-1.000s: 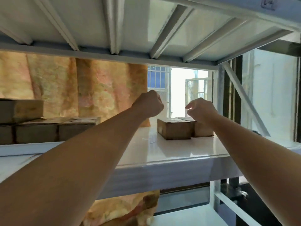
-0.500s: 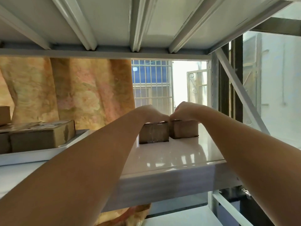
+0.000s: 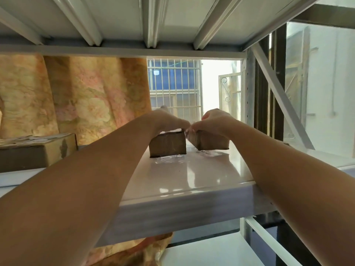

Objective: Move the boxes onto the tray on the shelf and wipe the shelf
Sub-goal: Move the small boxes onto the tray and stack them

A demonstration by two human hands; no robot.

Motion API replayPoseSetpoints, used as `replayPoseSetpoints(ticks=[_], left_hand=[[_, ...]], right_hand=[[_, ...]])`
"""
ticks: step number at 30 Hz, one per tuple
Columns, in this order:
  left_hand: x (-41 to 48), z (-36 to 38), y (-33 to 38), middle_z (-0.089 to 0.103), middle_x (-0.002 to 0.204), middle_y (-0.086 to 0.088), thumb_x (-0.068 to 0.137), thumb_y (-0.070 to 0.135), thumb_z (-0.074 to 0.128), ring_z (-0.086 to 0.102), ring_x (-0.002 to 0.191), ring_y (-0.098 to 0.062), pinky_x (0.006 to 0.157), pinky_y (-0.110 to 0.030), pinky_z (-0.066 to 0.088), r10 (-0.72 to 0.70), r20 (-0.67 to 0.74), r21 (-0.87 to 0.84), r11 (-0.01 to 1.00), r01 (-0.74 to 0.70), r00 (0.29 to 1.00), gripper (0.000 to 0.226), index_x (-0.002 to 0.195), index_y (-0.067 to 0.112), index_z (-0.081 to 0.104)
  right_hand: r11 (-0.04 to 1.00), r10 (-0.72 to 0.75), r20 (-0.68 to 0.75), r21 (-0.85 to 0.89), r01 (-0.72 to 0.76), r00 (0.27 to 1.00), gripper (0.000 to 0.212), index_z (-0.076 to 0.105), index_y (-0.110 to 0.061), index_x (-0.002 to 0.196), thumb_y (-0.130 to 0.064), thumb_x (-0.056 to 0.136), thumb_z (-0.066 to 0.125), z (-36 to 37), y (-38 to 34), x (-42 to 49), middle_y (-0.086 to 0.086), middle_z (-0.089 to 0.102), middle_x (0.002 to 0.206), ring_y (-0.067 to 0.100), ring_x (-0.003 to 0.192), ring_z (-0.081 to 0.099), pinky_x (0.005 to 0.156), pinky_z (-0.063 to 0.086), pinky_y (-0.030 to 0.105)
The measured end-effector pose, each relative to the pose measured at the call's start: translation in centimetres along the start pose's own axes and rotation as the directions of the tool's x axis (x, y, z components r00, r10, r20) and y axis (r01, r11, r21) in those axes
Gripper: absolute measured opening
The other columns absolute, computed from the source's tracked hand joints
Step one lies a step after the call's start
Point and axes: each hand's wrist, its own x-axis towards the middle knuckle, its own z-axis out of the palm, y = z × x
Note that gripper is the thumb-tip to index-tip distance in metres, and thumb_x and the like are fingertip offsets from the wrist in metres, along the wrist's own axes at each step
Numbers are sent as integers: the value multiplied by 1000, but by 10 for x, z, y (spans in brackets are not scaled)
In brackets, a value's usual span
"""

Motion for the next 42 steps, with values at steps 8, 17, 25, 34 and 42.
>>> replayPoseSetpoints(ticks=[8, 17, 25, 34, 42], left_hand=[[-2, -1, -6, 29, 136, -9, 75, 49, 60, 46, 114, -27, 66, -31, 46, 0, -249, -251, 966, -64, 968, 80, 143, 27, 23], [-7, -3, -7, 46, 127, -7, 54, 55, 61, 59, 102, -26, 76, -36, 56, -40, -252, -507, 856, -97, 967, 86, 132, 33, 33], [-6, -1, -11, 56, 116, -6, 65, 55, 73, 66, 93, -23, 80, -43, 58, 19, -159, -651, 750, -120, 987, 91, 137, 26, 26], [2, 0, -21, 50, 103, 0, 75, 40, 69, 57, 92, -21, 76, -35, 53, -12, -272, -706, 682, -191, 962, 92, 144, 31, 9], [7, 0, -27, 35, 141, -8, 74, 41, 71, 41, 126, -26, 96, -34, 41, 136, -404, -473, 816, -334, 905, 102, 148, 26, 3]], right_hand=[[989, -6, -209, 142, 37, 978, 62, 55, -20, 124, -54, 72, 63, 0, 4, -2, 8, 56, 118, 22, 97, 56, 68, 45, 28], [980, -18, -238, 189, 64, 971, 62, 53, -21, 128, -51, 74, 65, 4, -3, -5, 8, 52, 121, 20, 95, 51, 78, 49, 31], [952, -3, -247, 297, 79, 969, 57, 54, -21, 127, -47, 78, 63, 3, -5, -9, 7, 53, 124, 20, 101, 50, 84, 49, 33], [955, -22, -323, 272, 115, 946, 66, 46, -24, 137, -45, 77, 67, 1, -6, -14, 9, 44, 132, 14, 92, 42, 62, 38, 23], [950, -61, -342, 269, 160, 938, 64, 46, -29, 134, -42, 75, 66, 0, -11, -17, 4, 39, 132, 15, 92, 45, 78, 48, 29]])
